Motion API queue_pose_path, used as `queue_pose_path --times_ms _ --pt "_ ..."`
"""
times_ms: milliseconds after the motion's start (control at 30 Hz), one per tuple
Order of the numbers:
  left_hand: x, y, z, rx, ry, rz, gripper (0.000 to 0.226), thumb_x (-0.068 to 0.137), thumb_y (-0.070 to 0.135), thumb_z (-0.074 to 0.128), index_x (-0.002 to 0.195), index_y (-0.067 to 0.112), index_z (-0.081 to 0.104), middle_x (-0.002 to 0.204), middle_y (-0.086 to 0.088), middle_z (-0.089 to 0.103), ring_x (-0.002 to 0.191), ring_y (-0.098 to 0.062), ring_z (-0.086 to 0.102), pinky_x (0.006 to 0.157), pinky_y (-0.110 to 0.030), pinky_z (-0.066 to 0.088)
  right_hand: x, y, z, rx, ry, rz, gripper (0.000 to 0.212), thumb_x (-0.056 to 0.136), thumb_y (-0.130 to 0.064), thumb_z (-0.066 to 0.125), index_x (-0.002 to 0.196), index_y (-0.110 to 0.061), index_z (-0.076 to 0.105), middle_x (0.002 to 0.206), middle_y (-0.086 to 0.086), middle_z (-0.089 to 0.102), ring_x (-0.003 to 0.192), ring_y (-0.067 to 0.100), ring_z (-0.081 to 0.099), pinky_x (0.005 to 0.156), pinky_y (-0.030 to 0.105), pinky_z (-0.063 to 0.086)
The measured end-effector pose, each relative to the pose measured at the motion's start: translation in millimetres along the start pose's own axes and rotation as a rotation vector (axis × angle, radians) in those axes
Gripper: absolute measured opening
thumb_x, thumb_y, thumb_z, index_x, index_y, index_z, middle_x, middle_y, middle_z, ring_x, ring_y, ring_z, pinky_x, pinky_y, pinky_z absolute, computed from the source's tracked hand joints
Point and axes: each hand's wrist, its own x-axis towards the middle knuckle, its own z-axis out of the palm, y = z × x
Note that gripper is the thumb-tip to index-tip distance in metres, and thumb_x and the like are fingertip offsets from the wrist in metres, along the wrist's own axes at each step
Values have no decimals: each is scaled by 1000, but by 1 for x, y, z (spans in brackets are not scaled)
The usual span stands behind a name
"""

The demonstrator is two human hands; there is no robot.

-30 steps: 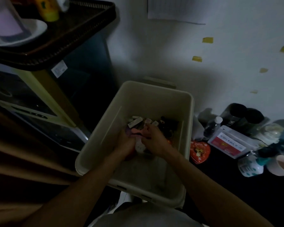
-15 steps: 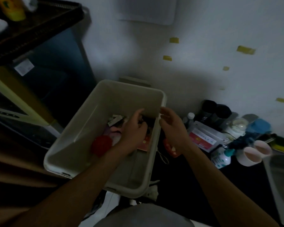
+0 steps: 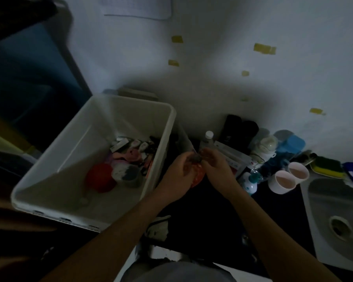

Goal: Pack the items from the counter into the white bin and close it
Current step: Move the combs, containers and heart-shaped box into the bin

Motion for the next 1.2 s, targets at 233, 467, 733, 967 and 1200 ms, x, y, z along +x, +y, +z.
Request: queue_pose_path --times_ms 233,467,733,967,1200 --pt "1 -46 28 31 -10 -128 40 97 5 48 116 40 50 115 21 54 108 5 55 91 -9 46 3 28 -4 -28 -79 18 29 92 -6 57 111 -28 59 104 -11 66 90 -15 60 72 3 45" --pt "15 -77 46 -43 86 -264 35 95 -1 48 126 14 53 126 -6 60 118 -20 56 107 -40 43 33 54 9 -290 -232 -76 17 87 -14 63 96 0 67 92 10 69 89 21 66 81 36 53" --pt "17 -101 53 -16 99 -344 41 94 4 48 130 23 50 127 0 57 116 -16 56 105 -32 43 58 117 25 -699 -394 45 85 80 -56 66 149 -21 31 155 2 29 144 31 21 114 50 28" --pt "17 -115 54 -76 132 -486 44 98 10 50 140 18 41 126 4 50 112 -8 49 97 -24 40 68 141 25 -837 -397 1 100 78 -57 68 155 -26 12 161 -2 9 137 39 18 109 53 26" --pt "33 -116 61 -259 139 -543 45 95 14 59 136 24 43 128 2 55 117 -16 55 105 -34 43 47 147 27 -765 -334 74 98 68 -67 68 147 -31 25 155 -3 18 134 32 24 106 53 29"
